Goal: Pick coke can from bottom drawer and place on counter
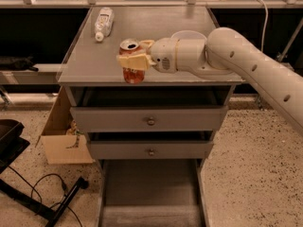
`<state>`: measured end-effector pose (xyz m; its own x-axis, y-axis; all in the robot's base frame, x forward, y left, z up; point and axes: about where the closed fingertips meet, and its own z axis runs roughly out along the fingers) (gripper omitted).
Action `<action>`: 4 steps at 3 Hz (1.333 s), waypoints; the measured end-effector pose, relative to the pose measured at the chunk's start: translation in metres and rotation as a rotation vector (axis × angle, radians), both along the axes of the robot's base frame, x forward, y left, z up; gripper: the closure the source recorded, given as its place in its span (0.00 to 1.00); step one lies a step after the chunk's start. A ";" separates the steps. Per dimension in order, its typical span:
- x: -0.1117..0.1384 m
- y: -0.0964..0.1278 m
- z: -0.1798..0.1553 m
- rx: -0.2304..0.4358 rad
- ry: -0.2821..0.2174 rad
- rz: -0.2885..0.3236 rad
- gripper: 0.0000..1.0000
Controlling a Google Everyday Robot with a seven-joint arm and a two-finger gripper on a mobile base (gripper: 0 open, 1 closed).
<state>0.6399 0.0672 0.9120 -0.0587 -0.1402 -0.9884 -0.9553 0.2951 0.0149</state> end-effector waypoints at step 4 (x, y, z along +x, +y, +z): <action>0.131 0.014 -0.002 0.140 -0.009 -0.203 1.00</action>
Offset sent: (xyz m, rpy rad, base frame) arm 0.0957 -0.0096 0.0133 0.1610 -0.0261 -0.1856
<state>0.7706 0.0808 0.9096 -0.0632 0.0122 -0.9979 -0.8768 0.4770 0.0613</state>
